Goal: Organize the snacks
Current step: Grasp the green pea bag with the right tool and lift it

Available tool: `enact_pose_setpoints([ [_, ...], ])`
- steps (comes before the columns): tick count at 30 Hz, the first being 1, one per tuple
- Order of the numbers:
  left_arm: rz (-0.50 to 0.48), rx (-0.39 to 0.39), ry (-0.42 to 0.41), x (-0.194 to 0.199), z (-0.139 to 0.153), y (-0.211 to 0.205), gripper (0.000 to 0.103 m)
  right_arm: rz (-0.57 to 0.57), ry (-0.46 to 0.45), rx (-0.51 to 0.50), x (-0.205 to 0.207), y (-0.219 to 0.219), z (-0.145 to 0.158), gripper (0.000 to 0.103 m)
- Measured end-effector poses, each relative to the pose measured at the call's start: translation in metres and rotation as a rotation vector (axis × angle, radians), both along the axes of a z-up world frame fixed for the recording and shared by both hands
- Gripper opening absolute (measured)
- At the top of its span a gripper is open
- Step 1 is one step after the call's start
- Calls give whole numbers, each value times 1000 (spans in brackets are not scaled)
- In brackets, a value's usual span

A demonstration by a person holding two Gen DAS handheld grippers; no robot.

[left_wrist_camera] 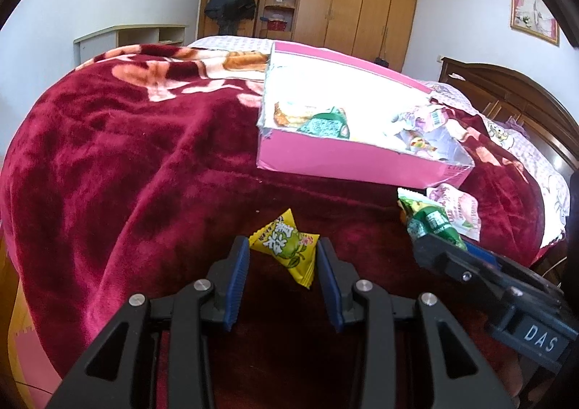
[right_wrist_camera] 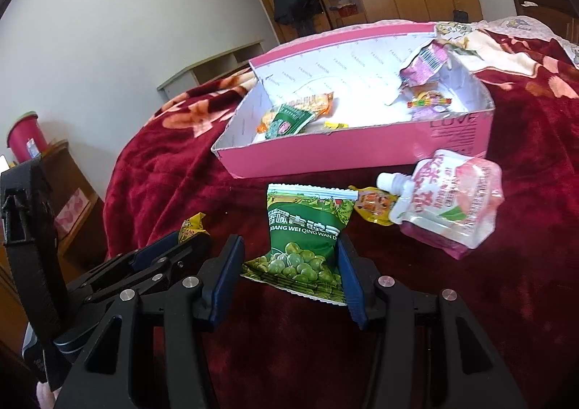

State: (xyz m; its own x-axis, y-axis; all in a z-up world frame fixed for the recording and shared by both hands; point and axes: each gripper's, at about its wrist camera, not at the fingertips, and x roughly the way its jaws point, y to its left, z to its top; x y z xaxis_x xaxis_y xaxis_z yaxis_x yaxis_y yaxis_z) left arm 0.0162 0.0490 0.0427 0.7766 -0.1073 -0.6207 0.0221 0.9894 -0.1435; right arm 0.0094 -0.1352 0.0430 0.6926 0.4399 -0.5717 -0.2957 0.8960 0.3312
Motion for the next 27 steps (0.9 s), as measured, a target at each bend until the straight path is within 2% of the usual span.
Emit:
enact_pose_setpoints([
  [12,-38,12,-29,-2,18,-16,39,-21,-42,4,-12,-21,16,52],
  [27,-74,53,-84,13,41,-35,39,-56,-73,-6,-7,-35,29,52],
])
